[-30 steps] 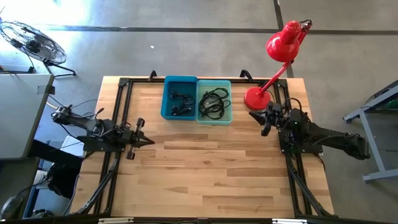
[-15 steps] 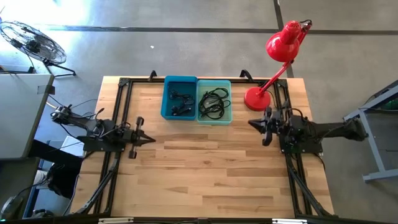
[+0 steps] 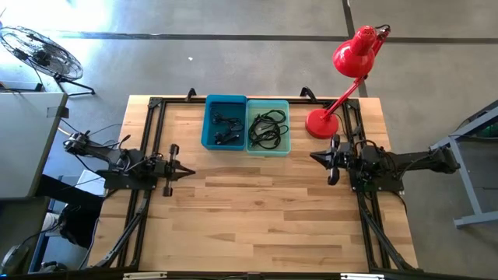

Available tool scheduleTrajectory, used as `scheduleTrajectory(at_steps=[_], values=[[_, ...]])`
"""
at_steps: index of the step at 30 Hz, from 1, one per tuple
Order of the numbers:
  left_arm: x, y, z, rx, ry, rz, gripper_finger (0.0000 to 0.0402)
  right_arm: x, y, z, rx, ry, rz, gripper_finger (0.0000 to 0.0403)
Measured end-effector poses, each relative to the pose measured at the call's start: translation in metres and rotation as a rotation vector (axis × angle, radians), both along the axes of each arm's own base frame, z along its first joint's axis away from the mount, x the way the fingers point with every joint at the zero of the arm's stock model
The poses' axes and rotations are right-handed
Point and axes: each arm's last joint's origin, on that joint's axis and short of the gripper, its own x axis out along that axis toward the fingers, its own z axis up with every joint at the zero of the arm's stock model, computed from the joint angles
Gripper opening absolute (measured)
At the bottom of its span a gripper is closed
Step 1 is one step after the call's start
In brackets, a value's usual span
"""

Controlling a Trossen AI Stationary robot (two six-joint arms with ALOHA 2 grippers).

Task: Pick & Place USB Port
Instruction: Return to Home Position

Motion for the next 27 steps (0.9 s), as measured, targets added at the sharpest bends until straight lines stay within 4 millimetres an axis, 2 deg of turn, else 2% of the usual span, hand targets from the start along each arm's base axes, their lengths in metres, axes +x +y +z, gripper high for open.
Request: scheduleTrajectory(at_steps=[8, 14, 27], values=[[0.0028, -0.0003, -0.0038, 0.021, 0.044, 0.024, 0.0000, -0.0001, -0.0004, 0.0000, 0.001, 0.000, -0.015, 0.0000], [0.0045, 0.0037, -0.0052, 0.081, 0.061, 0.180, 0.0000, -0.0004, -0.0018, 0.0000, 0.005, -0.001, -0.063, 0.0000], [0.0043, 0.0049, -0.0050, 0.033, 0.060, 0.226, 0.0000, -0.0005, -0.0024, 0.0000, 0.003, 0.000, -0.083, 0.0000]])
